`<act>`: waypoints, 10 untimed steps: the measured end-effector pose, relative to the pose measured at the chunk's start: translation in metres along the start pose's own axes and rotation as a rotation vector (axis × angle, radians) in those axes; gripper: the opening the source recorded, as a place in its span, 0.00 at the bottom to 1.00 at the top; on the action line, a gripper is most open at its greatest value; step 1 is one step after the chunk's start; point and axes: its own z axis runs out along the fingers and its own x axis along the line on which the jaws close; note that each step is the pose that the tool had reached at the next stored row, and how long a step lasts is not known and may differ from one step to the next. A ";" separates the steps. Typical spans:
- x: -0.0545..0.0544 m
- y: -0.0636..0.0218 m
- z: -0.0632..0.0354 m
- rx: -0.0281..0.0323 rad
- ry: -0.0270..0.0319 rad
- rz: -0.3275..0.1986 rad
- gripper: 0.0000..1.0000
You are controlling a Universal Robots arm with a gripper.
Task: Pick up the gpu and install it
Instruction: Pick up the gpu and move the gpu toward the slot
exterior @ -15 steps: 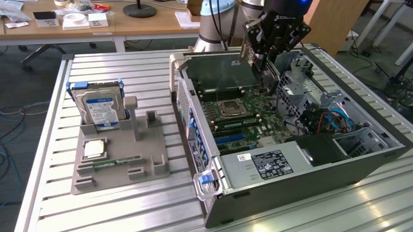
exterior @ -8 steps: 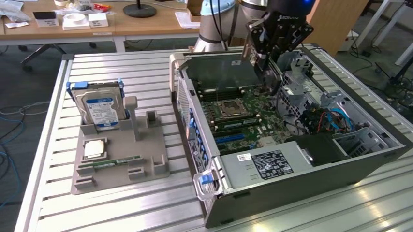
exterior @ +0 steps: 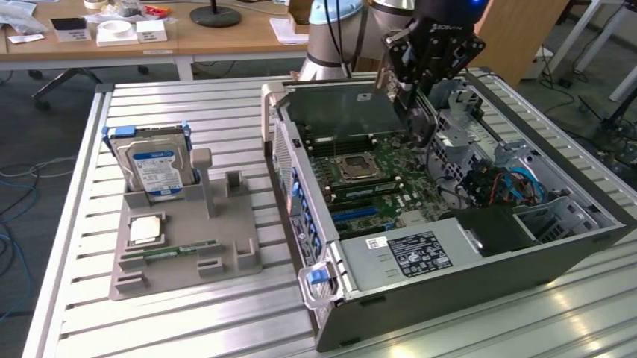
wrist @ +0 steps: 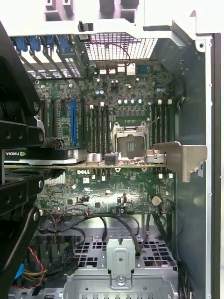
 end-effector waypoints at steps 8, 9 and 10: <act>-0.007 0.0003 0.0003 -0.0001 0.0000 0.000 0.27; -0.009 0.0004 0.0003 0.0000 0.0000 0.000 0.27; -0.010 0.0005 0.0003 0.0000 0.0000 0.000 0.27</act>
